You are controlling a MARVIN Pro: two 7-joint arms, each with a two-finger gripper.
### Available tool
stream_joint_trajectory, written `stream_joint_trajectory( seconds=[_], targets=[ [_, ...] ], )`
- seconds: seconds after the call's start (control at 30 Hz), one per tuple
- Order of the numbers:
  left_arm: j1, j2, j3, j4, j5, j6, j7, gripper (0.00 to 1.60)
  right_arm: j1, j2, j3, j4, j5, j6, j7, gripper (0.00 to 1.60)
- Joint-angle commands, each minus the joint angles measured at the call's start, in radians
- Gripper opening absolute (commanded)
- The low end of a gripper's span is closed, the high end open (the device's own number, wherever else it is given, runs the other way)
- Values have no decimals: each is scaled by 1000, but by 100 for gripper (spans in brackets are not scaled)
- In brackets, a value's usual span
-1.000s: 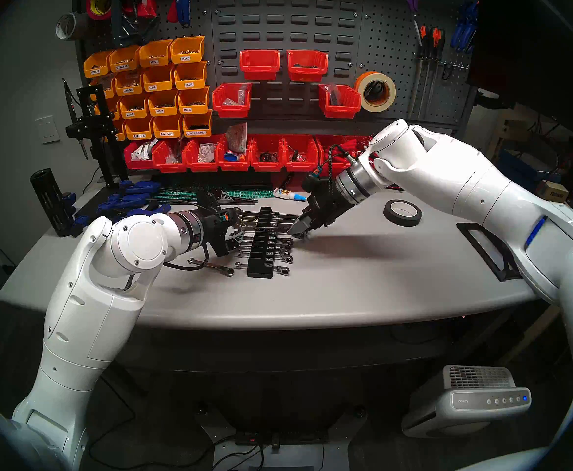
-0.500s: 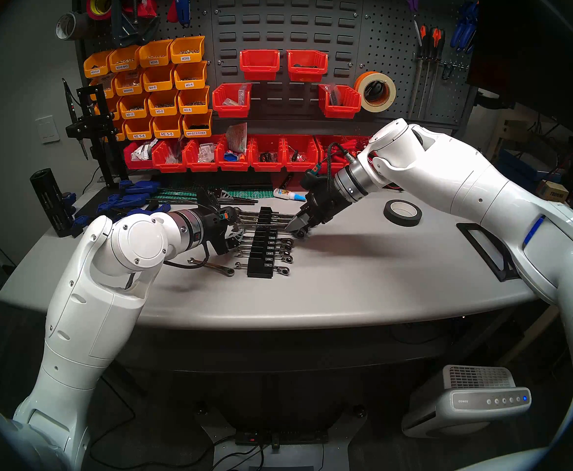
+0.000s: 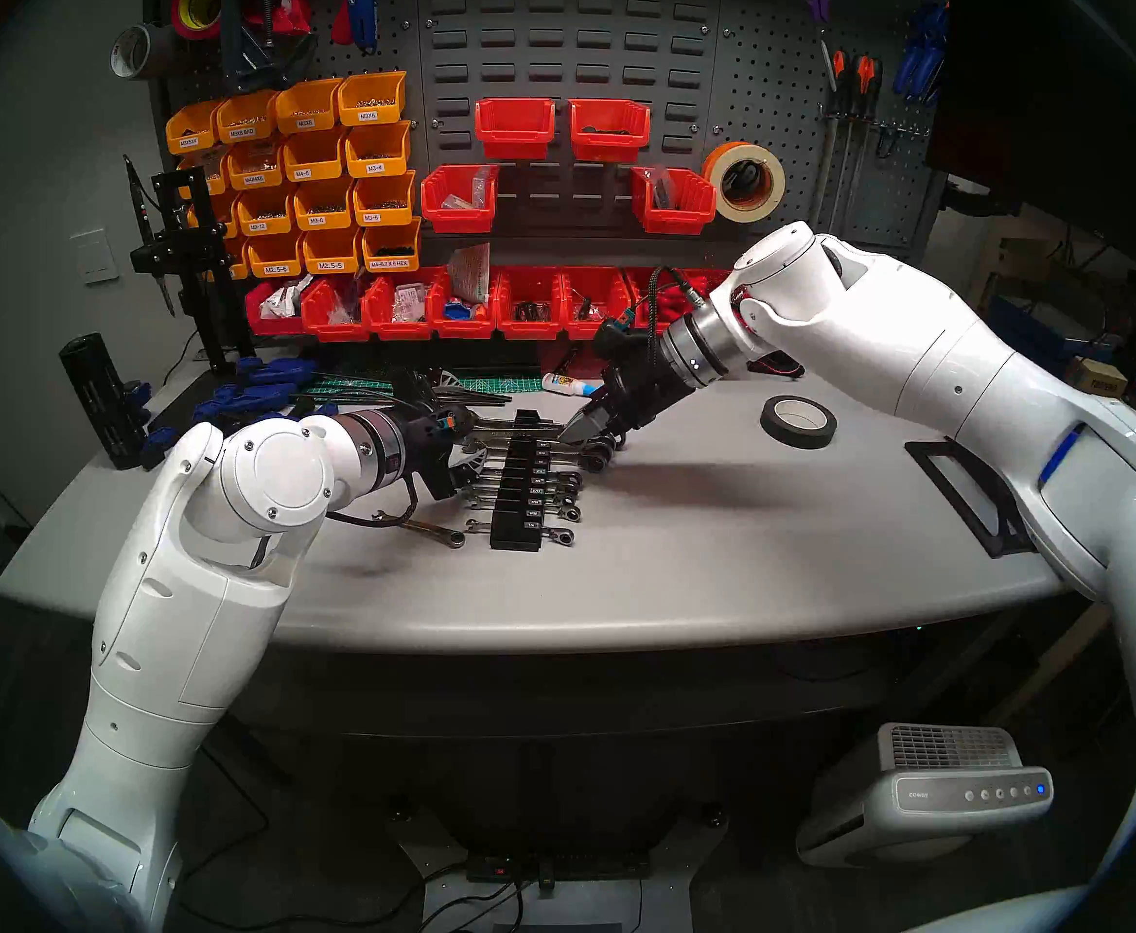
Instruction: Put the wrenches on the table into the correct slot in the case
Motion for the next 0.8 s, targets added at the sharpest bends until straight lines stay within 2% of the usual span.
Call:
stream_joint_trajectory(
  seconds=[0.0,0.43,0.57,0.77],
  targets=[
    [-37,-2,-7,-13,7,-2,10,160,32,2,25,11,4,-2,-6,0],
    [-41,-10,-6,-10,13,-9,2,160,28,-17,5,43,7,4,12,0],
    [-43,-12,-6,-10,15,-11,0,160,22,-16,12,42,13,-14,11,0],
    [-45,-15,-7,-9,15,-13,-3,160,27,-15,7,41,10,3,17,0]
  ],
)
